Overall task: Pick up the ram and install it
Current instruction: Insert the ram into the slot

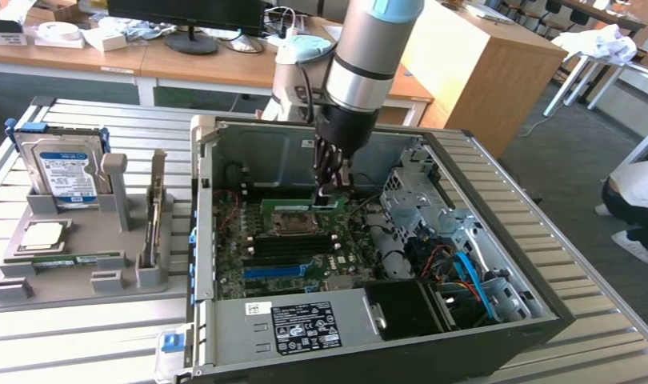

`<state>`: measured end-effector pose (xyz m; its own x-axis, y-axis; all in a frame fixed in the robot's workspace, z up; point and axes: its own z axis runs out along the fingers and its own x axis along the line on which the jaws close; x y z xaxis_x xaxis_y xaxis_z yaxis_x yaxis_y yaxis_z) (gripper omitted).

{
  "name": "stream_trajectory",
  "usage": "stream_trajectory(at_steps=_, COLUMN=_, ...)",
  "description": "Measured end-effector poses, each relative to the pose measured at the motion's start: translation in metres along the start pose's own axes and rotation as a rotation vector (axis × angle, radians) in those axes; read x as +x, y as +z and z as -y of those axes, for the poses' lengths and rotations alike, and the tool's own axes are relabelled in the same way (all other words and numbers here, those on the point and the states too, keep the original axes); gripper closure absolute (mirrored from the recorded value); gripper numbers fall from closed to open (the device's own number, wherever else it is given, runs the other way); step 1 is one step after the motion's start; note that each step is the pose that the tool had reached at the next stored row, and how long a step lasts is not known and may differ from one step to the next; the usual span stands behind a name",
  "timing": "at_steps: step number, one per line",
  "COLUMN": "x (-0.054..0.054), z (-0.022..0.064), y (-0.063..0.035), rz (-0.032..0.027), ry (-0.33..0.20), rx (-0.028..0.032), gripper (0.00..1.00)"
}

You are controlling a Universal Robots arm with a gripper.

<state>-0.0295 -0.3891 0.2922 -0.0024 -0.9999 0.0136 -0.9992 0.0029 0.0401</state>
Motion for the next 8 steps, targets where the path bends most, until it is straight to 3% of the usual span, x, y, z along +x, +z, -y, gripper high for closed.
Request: stream_trajectory(at_steps=8, x=0.0, z=0.0002, y=0.0061, rz=0.0001, ry=0.0, rx=0.0, gripper=0.88)
